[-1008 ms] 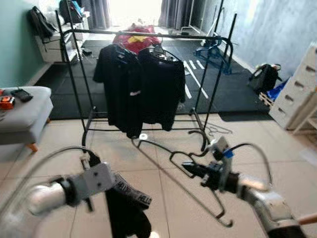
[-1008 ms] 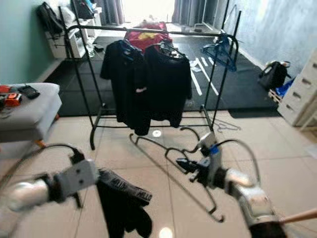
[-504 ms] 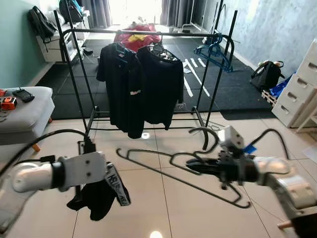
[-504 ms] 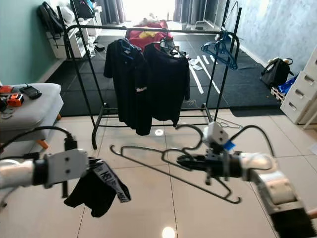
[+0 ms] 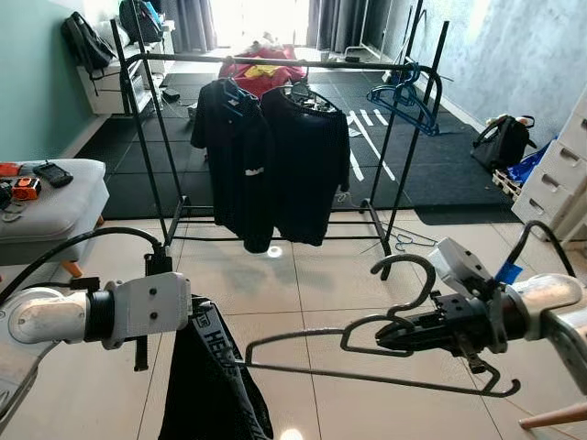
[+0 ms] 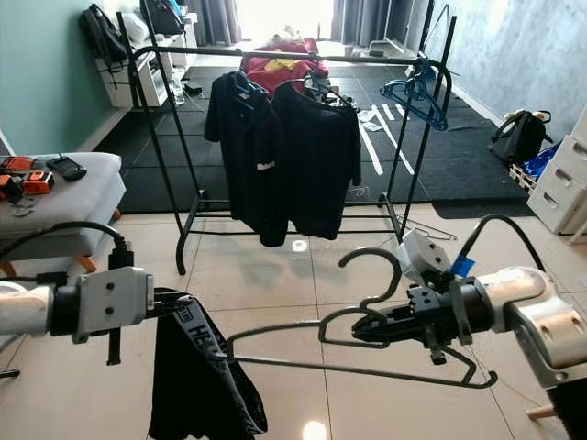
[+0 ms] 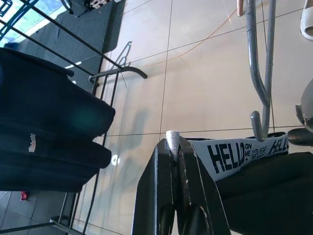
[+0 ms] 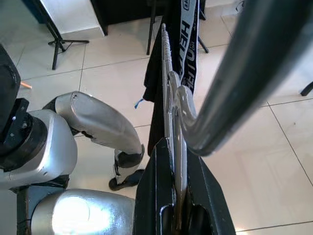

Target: Hang hanger

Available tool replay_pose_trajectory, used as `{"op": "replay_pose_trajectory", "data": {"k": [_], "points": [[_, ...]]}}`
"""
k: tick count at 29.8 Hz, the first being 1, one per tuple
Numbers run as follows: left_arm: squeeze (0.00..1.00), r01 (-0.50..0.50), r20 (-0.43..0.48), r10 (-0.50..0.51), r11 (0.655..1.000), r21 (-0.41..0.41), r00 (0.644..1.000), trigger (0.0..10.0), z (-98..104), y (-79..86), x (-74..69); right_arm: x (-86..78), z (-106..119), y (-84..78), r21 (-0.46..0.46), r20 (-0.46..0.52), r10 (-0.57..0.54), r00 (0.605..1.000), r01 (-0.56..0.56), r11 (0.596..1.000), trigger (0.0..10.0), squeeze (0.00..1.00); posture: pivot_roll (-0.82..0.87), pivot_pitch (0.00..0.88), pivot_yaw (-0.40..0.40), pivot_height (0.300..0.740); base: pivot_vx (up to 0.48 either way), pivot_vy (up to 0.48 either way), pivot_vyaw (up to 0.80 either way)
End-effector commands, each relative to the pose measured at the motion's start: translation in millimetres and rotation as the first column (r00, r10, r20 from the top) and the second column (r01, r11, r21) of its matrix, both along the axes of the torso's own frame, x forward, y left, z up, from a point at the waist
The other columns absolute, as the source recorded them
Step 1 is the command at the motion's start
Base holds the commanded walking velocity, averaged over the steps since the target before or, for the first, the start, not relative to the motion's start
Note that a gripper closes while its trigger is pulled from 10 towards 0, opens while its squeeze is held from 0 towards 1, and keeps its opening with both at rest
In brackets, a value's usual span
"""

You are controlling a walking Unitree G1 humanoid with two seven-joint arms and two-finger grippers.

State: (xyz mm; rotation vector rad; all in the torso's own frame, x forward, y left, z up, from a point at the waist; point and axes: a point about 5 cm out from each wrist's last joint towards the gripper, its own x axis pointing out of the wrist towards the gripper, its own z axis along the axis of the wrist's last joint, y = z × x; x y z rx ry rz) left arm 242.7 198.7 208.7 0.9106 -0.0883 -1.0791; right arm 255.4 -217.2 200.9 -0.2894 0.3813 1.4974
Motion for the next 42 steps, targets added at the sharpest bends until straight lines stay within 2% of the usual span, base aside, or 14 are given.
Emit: {"op": "replay_pose_trajectory", "data": {"k": [1, 10, 13, 14, 15, 24, 32, 42], "points": [[0.00, 0.030, 0.013, -0.030, 0.999, 0.031, 0.999, 10.0, 7, 0.9, -3.8, -0.6, 2, 0.2, -0.010, 0.003, 0.009, 1.000, -0.009, 1.000, 10.0, 0.00, -0.08, 0.000, -0.006, 0.740, 0.000, 0.000, 0.00], [0.00, 0.082, 0.007, -0.082, 0.996, 0.046, 0.997, 10.0, 12, -4.4, -10.4, -1.0, 1, -8.6, -0.056, -0.012, -0.010, 1.000, 0.010, 0.998, 10.0, 0.00, -0.07, 0.000, -0.005, 0.740, 0.000, 0.000, 0.00], [0.00, 0.096, 0.010, -0.097, 0.993, 0.070, 0.995, 10.0, 15, -4.2, -12.0, -1.4, 1, -31.2, -0.195, -0.032, -0.062, 0.998, 0.055, 0.979, 10.0, 0.00, -0.07, 0.000, -0.003, 0.740, 0.000, 0.000, 0.00], [0.00, 0.096, 0.010, -0.097, 0.993, 0.070, 0.995, 10.0, 15, -4.2, -12.0, -1.4, 1, -31.2, -0.195, -0.032, -0.062, 0.998, 0.055, 0.979, 10.0, 0.00, -0.07, 0.000, -0.003, 0.740, 0.000, 0.000, 0.00], [0.00, 0.109, 0.009, -0.110, 0.991, 0.072, 0.994, 10.0, 17, -6.5, -12.6, 3.0, 2, -37.9, -0.246, 0.001, -0.098, 0.995, 0.095, 0.965, 10.0, 0.00, -0.08, 0.000, -0.004, 0.740, 0.000, 0.000, 0.00], [0.00, 0.126, 0.018, -0.128, 0.989, 0.071, 0.992, 10.0, 22, -11.7, -13.1, 3.5, 0, -34.7, -0.261, 0.000, -0.088, 0.996, 0.085, 0.962, 10.0, 0.00, -0.07, 0.000, -0.004, 0.740, 0.000, 0.000, 0.00], [0.00, 0.158, 0.032, -0.160, 0.986, 0.051, 0.987, 10.0, 31, -21.9, -15.3, 6.3, -2, -19.0, -0.216, 0.003, -0.038, 0.999, 0.038, 0.976, 10.0, 0.00, -0.07, 0.000, -0.004, 0.740, 0.000, 0.000, 0.00], [0.00, 0.165, 0.032, -0.167, 0.985, 0.045, 0.986, 10.0, 32, -26.1, -16.4, 9.2, -2, -11.9, -0.193, 0.011, -0.019, 1.000, 0.021, 0.981, 10.0, 0.00, -0.06, 0.000, -0.005, 0.740, 0.000, 0.000, 0.00]]}}
